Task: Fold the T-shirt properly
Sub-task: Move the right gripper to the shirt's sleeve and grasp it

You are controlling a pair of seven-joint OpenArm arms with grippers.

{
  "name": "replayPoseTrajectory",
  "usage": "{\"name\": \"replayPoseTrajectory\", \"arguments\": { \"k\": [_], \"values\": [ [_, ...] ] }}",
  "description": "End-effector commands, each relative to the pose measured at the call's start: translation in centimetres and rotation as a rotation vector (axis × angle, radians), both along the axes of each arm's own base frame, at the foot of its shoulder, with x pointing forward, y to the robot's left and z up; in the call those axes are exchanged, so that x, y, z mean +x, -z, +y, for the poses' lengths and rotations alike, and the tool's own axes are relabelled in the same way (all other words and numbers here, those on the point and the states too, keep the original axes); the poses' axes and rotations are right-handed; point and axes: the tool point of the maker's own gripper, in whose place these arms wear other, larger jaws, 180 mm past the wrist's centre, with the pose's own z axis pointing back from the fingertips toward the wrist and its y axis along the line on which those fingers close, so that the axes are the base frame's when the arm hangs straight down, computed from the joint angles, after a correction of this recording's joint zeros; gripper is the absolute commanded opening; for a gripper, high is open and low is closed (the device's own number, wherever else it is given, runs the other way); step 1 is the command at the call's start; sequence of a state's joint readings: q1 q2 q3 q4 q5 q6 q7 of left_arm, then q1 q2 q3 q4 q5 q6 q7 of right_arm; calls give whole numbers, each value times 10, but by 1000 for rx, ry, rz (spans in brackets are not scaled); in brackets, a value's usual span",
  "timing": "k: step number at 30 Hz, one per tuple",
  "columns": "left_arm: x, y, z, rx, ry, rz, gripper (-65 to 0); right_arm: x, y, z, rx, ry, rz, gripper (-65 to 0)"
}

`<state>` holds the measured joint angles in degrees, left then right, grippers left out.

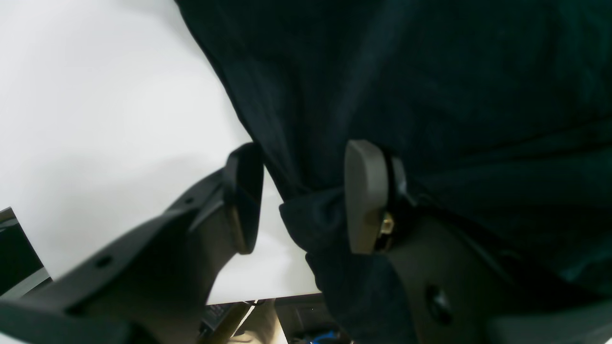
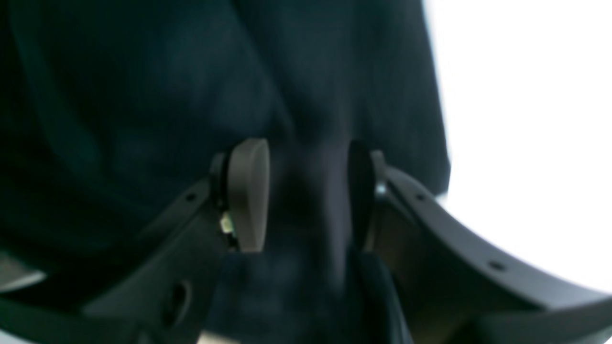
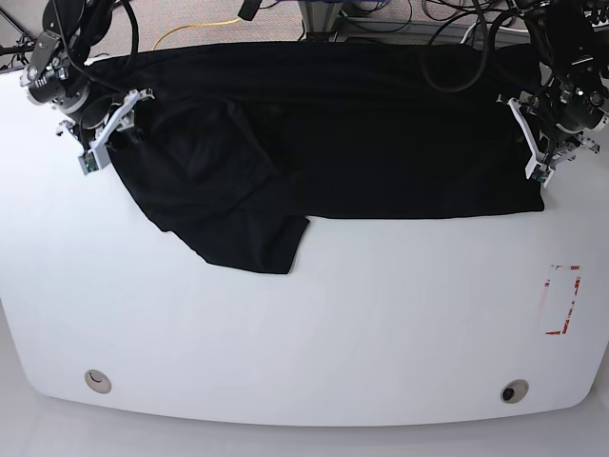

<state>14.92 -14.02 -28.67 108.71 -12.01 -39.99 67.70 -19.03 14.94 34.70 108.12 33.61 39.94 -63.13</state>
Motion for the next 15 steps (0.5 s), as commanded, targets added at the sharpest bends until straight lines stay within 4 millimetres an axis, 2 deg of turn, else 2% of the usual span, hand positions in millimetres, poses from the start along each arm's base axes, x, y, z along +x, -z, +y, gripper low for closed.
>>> {"name": "replayPoseTrajectory", "arguments": {
  "k": [1,8,15],
  "values": [
    [6,-10,3,19,10,-29,-390,30,-10,17,38,-47,-67,-387],
    [6,-9,4,18,8,-29,-390,68,6,47,120,-126,-42,-387],
    [6,-9,4,18,8,-28,-390,82,23,66,171,-168,9,-387]
  ]
}}
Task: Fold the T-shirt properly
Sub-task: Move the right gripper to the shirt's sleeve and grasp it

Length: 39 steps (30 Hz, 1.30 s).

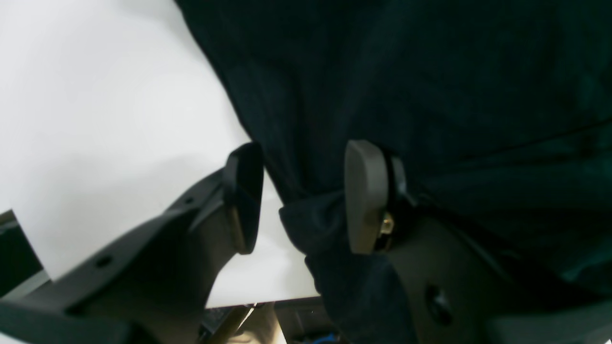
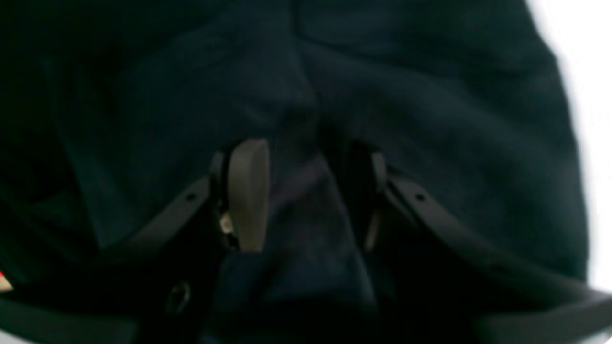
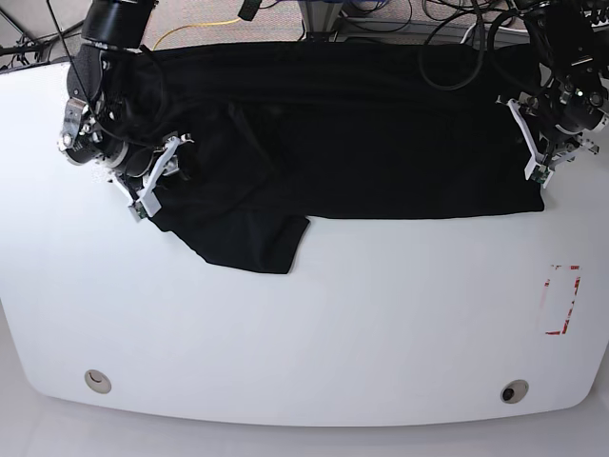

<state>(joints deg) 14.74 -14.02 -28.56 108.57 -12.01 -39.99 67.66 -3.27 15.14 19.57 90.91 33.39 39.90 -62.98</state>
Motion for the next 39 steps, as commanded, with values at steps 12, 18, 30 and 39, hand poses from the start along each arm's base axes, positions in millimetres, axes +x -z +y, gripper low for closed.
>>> {"name": "replayPoseTrajectory", "arguments": {
  "k": [12,18,30,39],
  "values": [
    [5,-9,5,19,4,-26,-392,12,8,29,76,-55,-24,-400],
    [5,-9,5,21,4,-26,-392,11,13,28,85,-46,-11,-583],
    [4,-6,3,17,9,-19,-392,25,-33,36,43,-95,-159,-650],
    [4,-6,3,17,9,-19,-390,46,-39,36,63,-83,-182,-650]
  ]
}}
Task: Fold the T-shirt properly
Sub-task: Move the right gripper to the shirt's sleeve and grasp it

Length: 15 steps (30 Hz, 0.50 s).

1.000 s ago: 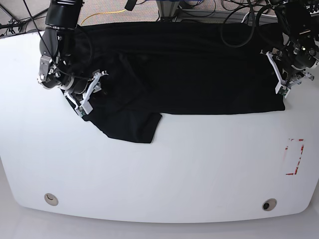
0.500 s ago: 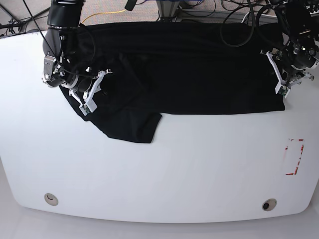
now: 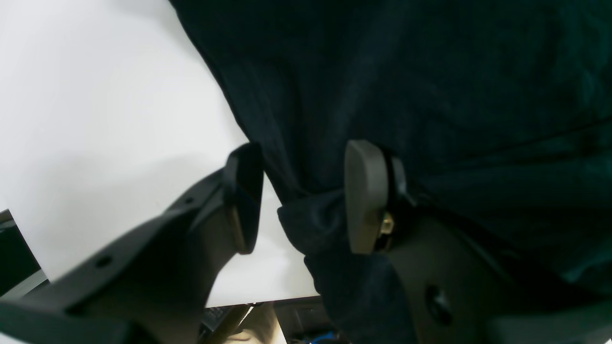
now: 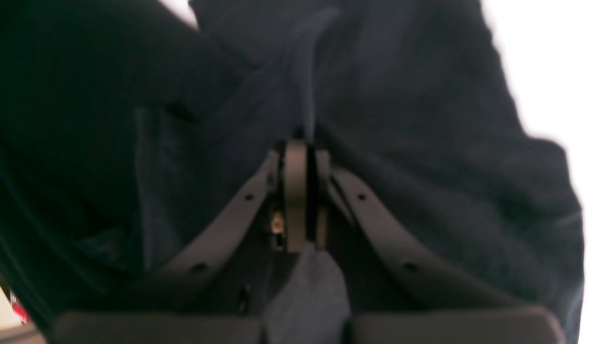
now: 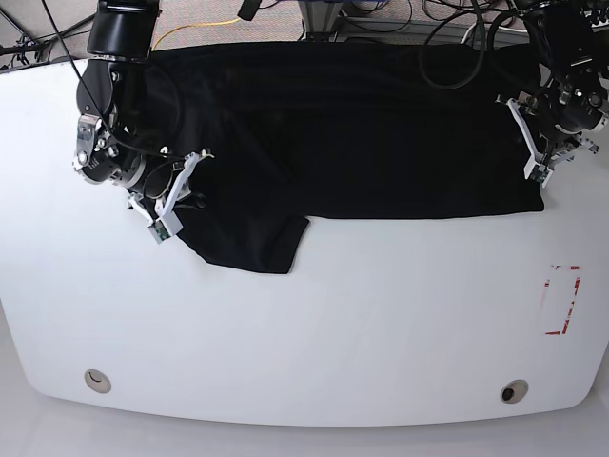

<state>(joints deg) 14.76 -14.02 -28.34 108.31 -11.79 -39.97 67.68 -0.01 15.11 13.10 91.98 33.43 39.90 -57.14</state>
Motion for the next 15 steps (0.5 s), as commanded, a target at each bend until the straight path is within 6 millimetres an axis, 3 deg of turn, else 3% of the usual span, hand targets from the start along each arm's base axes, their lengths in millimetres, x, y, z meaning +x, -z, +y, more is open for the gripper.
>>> {"name": "replayPoseTrajectory", "arguments": {
  "k": [1,6,9,12,15],
  "values": [
    [4,-8,3,17,9,-24,-390,17,-13,-2,23,9,-44,-650],
    [4,-7,3,17,9,-23,-390,24,-6,-4,38,24,-18,-629],
    [4,-7,3,17,9,-23,-390,26,-8,-8,32,28,-22,-510],
    [4,-7,3,17,9,-23,-390,26,-9,-12,22,31,-24,-338],
    [4,-7,3,17,9,-23,-390,31,-16,-37,-4,75,-44,-184]
  ]
}}
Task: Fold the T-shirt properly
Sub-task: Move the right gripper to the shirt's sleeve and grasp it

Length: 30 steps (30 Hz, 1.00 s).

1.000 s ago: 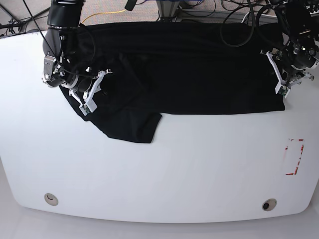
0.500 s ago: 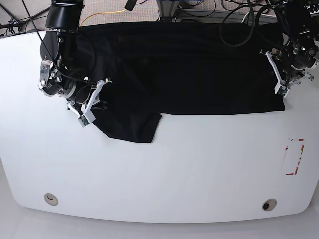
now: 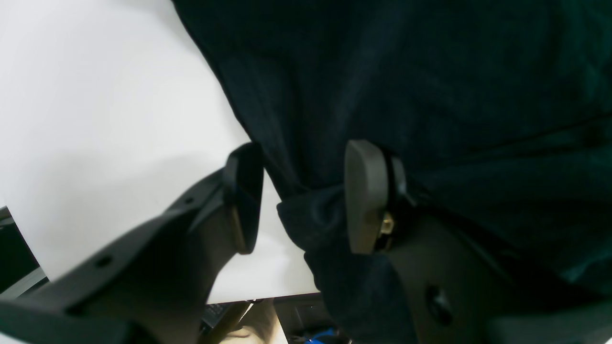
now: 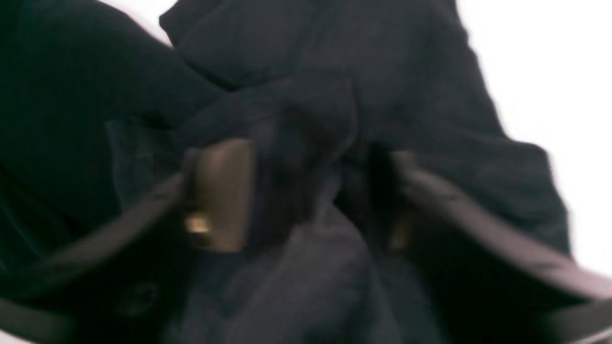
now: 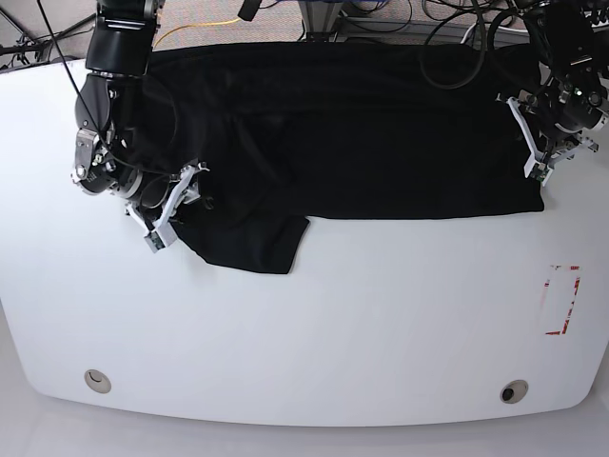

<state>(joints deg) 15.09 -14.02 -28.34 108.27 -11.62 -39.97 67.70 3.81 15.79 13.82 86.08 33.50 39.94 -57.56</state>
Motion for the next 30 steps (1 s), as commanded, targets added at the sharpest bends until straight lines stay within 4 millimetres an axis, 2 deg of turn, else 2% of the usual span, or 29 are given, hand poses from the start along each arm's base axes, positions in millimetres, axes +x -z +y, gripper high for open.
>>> {"name": "replayPoseTrajectory", "arguments": {
  "k": [1,2,6,10,13,17,24,27,30],
  "values": [
    [6,-9,3,14,10,-30,-390,17,-25,-27,-16,51,-80,-166],
    [6,-9,3,14,10,-30,-390,19,-27,-34,-18,70,-87,-154],
    [8,-10,3,14,10,-35,-390,33,-40,-53,-54,112,-123,-174],
    [8,-10,3,14,10,-35,-390,47,-34,-72,-120,141,-94,-184],
    [8,-10,3,14,10,-35,-390,51,-20,-91,-185,168,-41,-185],
    [8,-10,3,13,10,-36,-390,61,-6,-102,-202,200,-25,-185],
    [8,-10,3,13,7,-36,-390,60,17,-103,-166,224,23,-197],
    [9,-12,4,14,5,-42,-390,59,24,-85,-135,210,34,-243],
    [20,-21,10,19,-13,-80,-390,58,26,-80,-124,206,39,-277]
  ]
}}
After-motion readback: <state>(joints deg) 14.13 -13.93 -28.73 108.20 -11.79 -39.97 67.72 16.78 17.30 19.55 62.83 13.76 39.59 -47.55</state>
